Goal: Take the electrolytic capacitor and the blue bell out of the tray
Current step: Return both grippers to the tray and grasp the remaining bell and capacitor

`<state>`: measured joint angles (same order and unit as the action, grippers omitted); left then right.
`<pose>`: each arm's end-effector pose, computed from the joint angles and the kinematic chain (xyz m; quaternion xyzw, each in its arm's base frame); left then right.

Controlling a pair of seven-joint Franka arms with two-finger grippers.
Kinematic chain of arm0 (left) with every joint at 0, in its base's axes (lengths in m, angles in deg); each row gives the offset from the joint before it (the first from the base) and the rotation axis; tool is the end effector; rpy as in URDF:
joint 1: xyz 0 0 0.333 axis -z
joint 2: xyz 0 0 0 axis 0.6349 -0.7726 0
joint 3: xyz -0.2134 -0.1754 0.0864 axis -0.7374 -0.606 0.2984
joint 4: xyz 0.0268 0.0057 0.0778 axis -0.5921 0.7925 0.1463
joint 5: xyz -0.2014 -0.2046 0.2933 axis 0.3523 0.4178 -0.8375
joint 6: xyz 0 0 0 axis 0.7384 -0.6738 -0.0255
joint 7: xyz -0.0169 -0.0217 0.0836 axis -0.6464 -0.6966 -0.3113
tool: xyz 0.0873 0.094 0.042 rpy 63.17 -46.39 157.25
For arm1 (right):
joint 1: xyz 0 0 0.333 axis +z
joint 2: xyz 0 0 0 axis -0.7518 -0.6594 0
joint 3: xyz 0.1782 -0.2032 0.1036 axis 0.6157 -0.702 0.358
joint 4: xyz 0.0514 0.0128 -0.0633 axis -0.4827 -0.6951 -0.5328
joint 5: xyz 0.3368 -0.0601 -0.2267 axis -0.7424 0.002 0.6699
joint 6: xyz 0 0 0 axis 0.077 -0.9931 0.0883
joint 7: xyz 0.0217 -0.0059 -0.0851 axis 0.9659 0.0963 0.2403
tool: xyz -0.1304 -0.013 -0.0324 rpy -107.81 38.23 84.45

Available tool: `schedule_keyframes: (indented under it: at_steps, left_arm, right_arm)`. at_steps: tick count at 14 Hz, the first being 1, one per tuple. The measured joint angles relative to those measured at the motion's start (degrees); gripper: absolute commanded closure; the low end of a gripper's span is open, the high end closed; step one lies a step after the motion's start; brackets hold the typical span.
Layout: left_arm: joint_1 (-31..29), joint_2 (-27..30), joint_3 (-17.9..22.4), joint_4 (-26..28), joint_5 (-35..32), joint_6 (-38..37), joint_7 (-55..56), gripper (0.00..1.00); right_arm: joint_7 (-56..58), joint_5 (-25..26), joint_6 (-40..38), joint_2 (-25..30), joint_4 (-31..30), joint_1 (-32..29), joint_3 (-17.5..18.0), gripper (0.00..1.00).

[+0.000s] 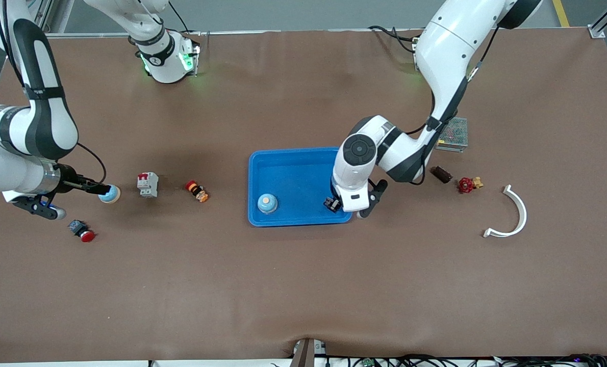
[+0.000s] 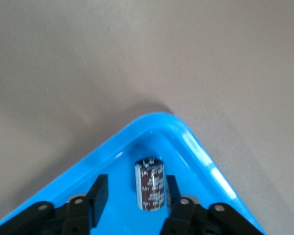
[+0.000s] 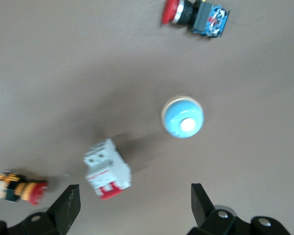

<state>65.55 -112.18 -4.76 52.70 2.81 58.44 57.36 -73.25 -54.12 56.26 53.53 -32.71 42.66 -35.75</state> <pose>0.5449 -0.4285 0.1701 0.8830 0.4689 -0.0023 0.0221 0.5829 -0.0697 0.2716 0.9692 -0.2181 -0.1142 0.0019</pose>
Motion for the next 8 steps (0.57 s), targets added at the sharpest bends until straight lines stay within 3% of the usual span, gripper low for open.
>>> schedule_keyframes:
  at_steps: [4, 8]
  left_arm:
    - [0.61, -1.74, 0.01, -1.34, 0.00, 0.03, 2.25, 0.48]
    - [0.98, -3.57, 0.01, -3.22, 0.00, 0.65, 3.45, 0.48]
  right_arm:
    - [-19.11, -5.49, 1.45, 0.64, 0.16, 7.34, 0.49, 0.00]
    - [-38.69, -6.56, 7.00, 0.73, 0.25, 16.51, 0.68, 0.00]
